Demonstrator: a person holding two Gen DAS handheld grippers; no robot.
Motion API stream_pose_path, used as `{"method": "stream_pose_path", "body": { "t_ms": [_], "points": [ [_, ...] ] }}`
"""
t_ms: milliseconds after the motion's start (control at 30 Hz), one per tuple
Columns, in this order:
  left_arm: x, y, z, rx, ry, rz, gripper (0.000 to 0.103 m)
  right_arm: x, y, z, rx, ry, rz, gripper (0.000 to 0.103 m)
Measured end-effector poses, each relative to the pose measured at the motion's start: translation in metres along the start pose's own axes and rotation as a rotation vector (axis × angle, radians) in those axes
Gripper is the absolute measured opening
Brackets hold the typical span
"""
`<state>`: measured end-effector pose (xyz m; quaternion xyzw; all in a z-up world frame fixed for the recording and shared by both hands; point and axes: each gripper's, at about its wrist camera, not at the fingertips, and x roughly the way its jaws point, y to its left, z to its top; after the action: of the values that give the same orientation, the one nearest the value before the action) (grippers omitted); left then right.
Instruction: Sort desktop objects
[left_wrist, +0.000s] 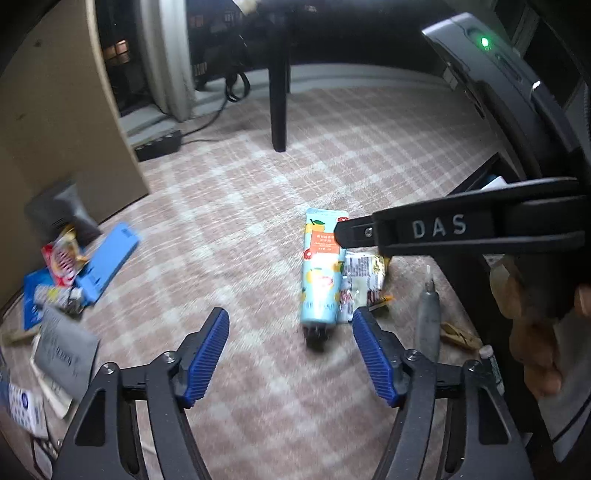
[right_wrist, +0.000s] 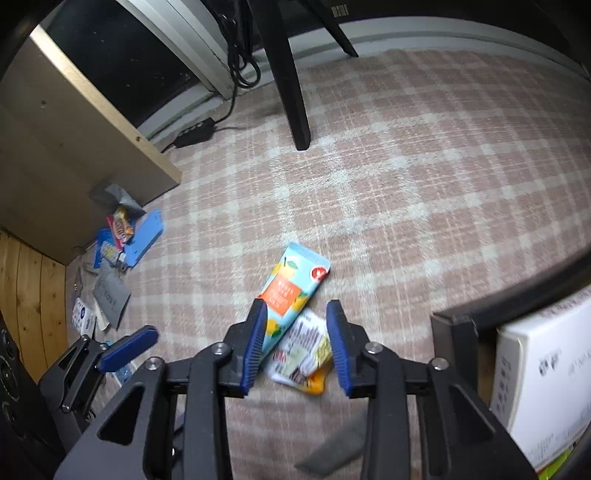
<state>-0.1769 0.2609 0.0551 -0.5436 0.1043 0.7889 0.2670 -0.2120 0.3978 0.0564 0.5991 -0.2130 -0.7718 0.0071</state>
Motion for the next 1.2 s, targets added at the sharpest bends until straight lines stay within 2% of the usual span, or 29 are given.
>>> {"method": "stream_pose_path", "body": {
  "t_ms": [200,267,433,500,533,633,833,1000,1200],
  "points": [
    [0.024,0.0,0.006,-0.01,0.047,-0.047,0.061,0.014,-0.008,0.005,0.026,0.033,0.027,0.026],
    [0.03,0.001,0.005,-0.018,0.062,-0.068,0.054,0.016,-0.007,0.005,0.027,0.038,0.049,0.026],
    [0.031,-0.001,0.004,-0.009,0.051,-0.08,0.045,0.022,-0.001,0.004,0.013,0.034,0.074,0.022],
    [0.029,-0.003,0.003,-0.003,0.045,-0.083,0.039,0.025,0.0,0.003,0.02,0.035,0.097,0.019],
    [0.028,-0.004,0.002,-0.001,0.046,-0.091,0.031,0.027,0.001,0.003,0.023,0.042,0.118,0.017],
    [0.025,-0.002,-0.001,-0.012,0.043,-0.089,0.031,0.03,0.006,0.001,0.021,0.026,0.112,0.016],
    [0.011,0.008,-0.01,-0.055,0.033,-0.094,0.029,0.028,0.011,-0.005,0.031,0.021,0.156,0.013],
    [-0.008,0.016,-0.009,-0.066,-0.003,-0.081,0.029,0.009,0.023,-0.014,0.005,-0.01,0.168,0.013],
    [-0.041,0.001,-0.02,-0.069,-0.047,-0.08,0.029,-0.029,0.024,-0.037,-0.023,-0.052,0.172,0.013]
  ]
}}
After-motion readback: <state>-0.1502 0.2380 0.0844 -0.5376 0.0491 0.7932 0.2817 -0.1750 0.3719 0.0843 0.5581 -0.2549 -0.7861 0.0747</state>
